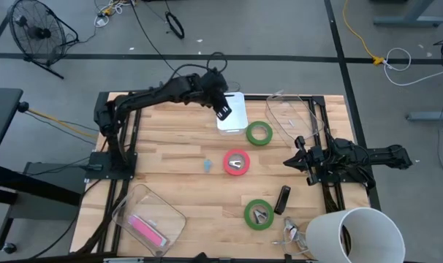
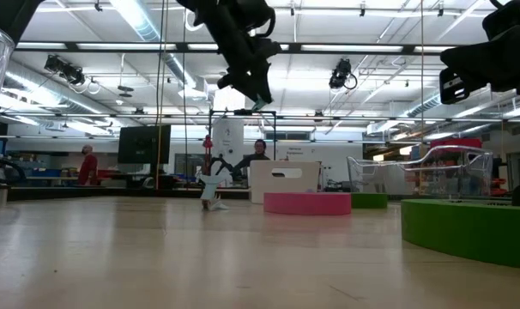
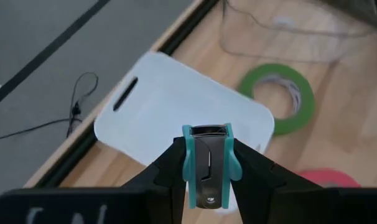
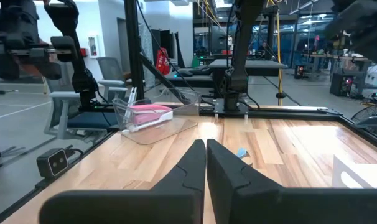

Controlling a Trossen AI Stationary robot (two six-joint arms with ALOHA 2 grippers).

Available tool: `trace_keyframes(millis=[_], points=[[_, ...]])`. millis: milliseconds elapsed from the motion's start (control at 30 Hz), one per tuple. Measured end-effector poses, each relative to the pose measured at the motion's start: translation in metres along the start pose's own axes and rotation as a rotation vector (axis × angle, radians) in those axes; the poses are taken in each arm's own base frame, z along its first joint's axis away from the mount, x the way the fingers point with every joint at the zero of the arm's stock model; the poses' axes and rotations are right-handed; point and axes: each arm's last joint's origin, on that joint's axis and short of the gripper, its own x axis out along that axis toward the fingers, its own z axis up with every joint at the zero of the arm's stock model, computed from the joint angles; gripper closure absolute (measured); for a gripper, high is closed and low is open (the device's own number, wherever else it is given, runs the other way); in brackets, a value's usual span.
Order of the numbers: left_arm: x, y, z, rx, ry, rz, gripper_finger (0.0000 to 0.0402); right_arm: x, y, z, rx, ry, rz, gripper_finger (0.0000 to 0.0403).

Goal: Pick and place Stapler, Stapler remover, tape
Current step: Put the green staple remover into the white bin

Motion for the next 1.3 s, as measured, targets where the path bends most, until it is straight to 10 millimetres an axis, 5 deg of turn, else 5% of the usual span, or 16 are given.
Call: trace_keyframes(millis=[767, 1300], points=[[0.088, 0.023, -0.011, -0.096, 0.060, 0.012, 0.0292, 0.000, 0.000, 0.000, 0.000, 0.000, 0.000, 0.0383], [0.094, 0.020, -0.014, -0.095, 0.067, 0.017, 0.0269, 0.000, 0.000, 0.000, 0.000, 0.000, 0.000, 0.0383]])
